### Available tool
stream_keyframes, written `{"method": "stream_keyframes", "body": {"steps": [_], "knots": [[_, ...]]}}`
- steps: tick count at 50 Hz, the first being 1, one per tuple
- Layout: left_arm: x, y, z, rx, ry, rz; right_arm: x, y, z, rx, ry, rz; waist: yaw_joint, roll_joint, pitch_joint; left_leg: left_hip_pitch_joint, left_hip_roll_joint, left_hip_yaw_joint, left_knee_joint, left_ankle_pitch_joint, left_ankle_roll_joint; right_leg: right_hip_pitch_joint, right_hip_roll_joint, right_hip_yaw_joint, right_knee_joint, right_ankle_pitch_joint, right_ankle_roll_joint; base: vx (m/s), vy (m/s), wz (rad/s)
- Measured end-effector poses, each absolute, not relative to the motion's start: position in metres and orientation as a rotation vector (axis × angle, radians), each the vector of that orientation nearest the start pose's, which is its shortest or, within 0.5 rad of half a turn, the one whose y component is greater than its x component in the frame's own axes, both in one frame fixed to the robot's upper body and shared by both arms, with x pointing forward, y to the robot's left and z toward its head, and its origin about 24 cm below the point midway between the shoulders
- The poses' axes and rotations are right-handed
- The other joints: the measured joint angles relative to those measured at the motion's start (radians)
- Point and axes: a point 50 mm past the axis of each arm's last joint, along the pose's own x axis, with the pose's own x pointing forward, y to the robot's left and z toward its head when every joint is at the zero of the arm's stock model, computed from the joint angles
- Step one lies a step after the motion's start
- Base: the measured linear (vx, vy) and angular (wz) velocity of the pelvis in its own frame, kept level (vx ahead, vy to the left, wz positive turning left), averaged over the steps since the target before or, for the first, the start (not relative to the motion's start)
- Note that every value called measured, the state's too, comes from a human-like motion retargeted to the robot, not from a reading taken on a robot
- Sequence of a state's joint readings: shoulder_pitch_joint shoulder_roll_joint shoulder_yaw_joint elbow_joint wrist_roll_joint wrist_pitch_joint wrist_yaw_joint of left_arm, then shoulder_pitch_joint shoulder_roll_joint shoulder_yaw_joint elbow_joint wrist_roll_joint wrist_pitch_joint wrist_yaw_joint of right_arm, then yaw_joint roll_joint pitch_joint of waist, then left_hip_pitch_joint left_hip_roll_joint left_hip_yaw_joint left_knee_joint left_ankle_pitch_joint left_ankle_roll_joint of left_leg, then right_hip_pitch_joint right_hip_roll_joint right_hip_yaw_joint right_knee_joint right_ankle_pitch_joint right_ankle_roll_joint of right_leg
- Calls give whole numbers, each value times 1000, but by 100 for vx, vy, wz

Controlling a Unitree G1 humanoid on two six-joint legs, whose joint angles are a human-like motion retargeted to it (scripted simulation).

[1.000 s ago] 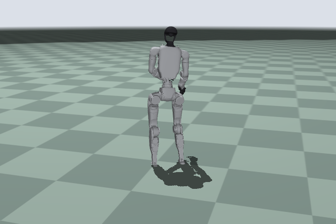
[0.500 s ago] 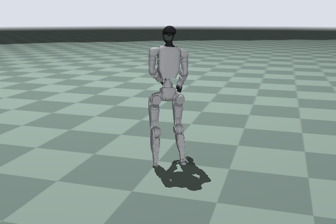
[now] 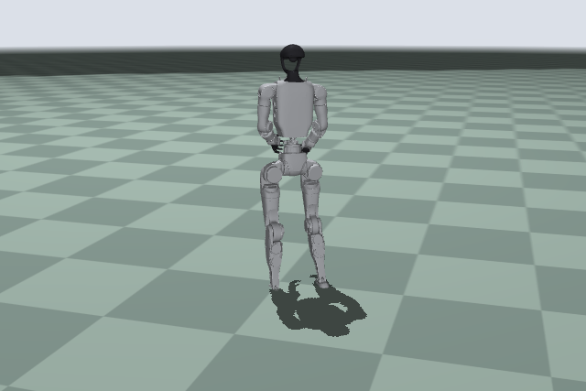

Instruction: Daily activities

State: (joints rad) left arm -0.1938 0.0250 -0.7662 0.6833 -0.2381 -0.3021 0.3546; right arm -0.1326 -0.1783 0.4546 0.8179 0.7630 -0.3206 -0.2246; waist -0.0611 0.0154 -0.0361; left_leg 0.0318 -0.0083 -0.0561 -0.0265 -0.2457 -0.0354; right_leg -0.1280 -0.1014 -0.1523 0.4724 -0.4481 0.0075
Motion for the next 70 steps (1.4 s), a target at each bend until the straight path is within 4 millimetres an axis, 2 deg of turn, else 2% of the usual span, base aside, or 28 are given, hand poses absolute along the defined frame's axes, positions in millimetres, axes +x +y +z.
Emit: {"method": "stream_keyframes", "body": {"steps": [13, 17, 20, 23, 27, 30, 33, 35, 37, 39, 42, 43, 44, 45, 46, 48, 50, 52, 55, 58, 60, 62, 64, 67, 70], "knots": [[215, 39, -53, 124, 235, -340, 213, -136, -85, 80, 474, -4, 22, -21, 7, 23, -6, -21, 1, -8, 8, 26, -6, -19, 14, -15, 0, 0, 0, 0], [221, 57, -54, 174, 218, -315, 219, -122, -75, 53, 421, 61, 37, -26, 9, 18, -14, -27, 10, -10, 10, 17, -13, -22, 40, -32, 1, 0, 0, 0], [235, 68, -40, 177, 147, -285, 230, -120, -64, 10, 358, 74, 50, -41, 12, -6, -24, -29, 57, -29, 11, 8, -21, -22, 61, -47, 2, 1, -4, 8], [252, 78, -17, 155, 38, -227, 245, -130, -51, -67, 280, 46, 70, -52, 20, -66, -38, -28, 175, -80, 13, -1, -31, -23, 77, -64, -1, 3, -6, 12], [274, 107, 25, 149, -162, -86, 267, -153, -27, -210, 151, -25, 108, -54, 39, -221, -40, 34, 495, -203, 20, -7, -32, -40, 90, -86, -6, 6, -5, 21], [280, 141, 58, 186, -325, 58, 280, -173, -8, -335, 56, -84, 146, -33, 54, -371, 13, 133, 800, -303, 43, -11, -6, -63, 99, -106, -12, 11, -2, 14], [271, 183, 77, 285, -431, 221, 286, -195, 5, -468, -11, -142, 211, -1, 56, -506, 71, 130, 985, -350, 47, -19, 46, -68, 91, -118, -22, 17, -1, -31], [249, 216, 81, 394, -453, 345, 284, -209, 9, -565, -41, -174, 259, 19, 10, -614, 116, 120, 1033, -360, 47, -11, 113, -60, -36, -69, -33, 26, 2, -50], [225, 244, 68, 497, -386, 426, 274, -229, 4, -642, -22, -209, 301, 17, 5, -643, 112, 121, 1021, -360, 51, -4, 124, -52, -35, -78, -29, 27, 6, -21], [191, 269, 50, 611, -276, 482, 254, -248, -9, -724, 31, -229, 326, -8, -11, -641, 85, 134, 972, -351, 60, 10, 117, -42, -39, -83, -19, 29, 9, 11], [146, 291, 24, 746, -95, 509, 216, -280, -34, -849, 177, -261, 346, -33, -4, -607, 54, 136, 951, -360, 80, -6, 104, -65, 114, -114, -6, 24, 9, 50], [129, 294, 15, 789, -36, 492, 194, -291, -47, -894, 256, -262, 330, -62, 6, -568, 4, 140, 930, -357, 94, -37, 83, -9, 244, -124, 20, 20, 9, 154], [118, 294, 9, 824, 6, 469, 172, -301, -59, -928, 344, -267, 300, -96, 23, -536, -56, 136, 919, -353, 110, -83, 83, 69, 398, -110, 71, 18, 7, 211], [109, 292, 4, 854, 39, 442, 149, -310, -70, -956, 436, -273, 264, -132, 43, -507, -121, 127, 913, -350, 126, -135, 95, 159, 563, -86, 136, 16, 3, 216], [109, 290, 3, 883, 39, 413, 127, -318, -79, -971, 529, -286, 227, -158, 58, -480, -165, 111, 900, -346, 136, -203, 87, 188, 744, -26, 176, 16, -1, 203], [118, 285, 4, 938, -6, 363, 85, -332, -93, -995, 707, -312, 149, -172, 84, -430, -209, 50, 879, -345, 139, -359, 133, 230, 1062, 98, 241, 17, -11, 176], [141, 278, 9, 986, -104, 329, 45, -342, -102, -1023, 878, -309, 75, -135, 117, -365, -183, -32, 880, -367, 111, -543, 237, 209, 1284, 212, 252, 15, -24, 146], [169, 269, 16, 1017, -209, 300, 8, -350, -106, -1062, 1042, -260, -1, -81, 176, -273, -133, -104, 905, -404, 77, -732, 286, 191, 1333, 287, 252, 13, -19, 120], [210, 253, 26, 1031, -319, 237, -44, -363, -102, -1084, 1282, -183, -123, -17, 278, -125, -48, -171, 947, -429, 21, -952, 271, 218, 1087, 362, 253, 11, -8, 105], [242, 231, 38, 985, -400, 153, -85, -370, -96, -1013, 1495, -166, -203, 27, 317, -48, 31, -203, 929, -386, -58, -1110, 265, 251, 664, 347, 254, 2, -8, 44], [255, 217, 50, 942, -460, 111, -104, -371, -92, -951, 1584, -171, -231, 42, 321, -33, 79, -212, 917, -360, -93, -1207, 267, 252, 497, 347, 254, -3, -11, 19], [262, 203, 58, 889, -504, 75, -112, -370, -91, -896, 1626, -182, -247, 49, 318, -30, 121, -230, 910, -352, -105, -1260, 275, 225, 484, 366, 254, 0, -12, 46], [264, 191, 61, 828, -525, 50, -112, -369, -92, -846, 1628, -198, -251, 47, 307, -34, 147, -256, 904, -349, -109, -1263, 291, 189, 535, 392, 254, 4, -12, 63], [257, 181, 56, 732, -497, 45, -94, -368, -97, -790, 1560, -220, -231, 25, 265, -62, 146, -289, 885, -340, -108, -1189, 319, 144, 612, 431, 254, 6, -9, 57], [244, 185, 40, 661, -397, 95, -62, -367, -102, -751, 1438, -242, -181, -28, 209, -103, 101, -305, 865, -329, -90, -1061, 337, 138, 665, 443, 254, 7, -1, 41]]}}
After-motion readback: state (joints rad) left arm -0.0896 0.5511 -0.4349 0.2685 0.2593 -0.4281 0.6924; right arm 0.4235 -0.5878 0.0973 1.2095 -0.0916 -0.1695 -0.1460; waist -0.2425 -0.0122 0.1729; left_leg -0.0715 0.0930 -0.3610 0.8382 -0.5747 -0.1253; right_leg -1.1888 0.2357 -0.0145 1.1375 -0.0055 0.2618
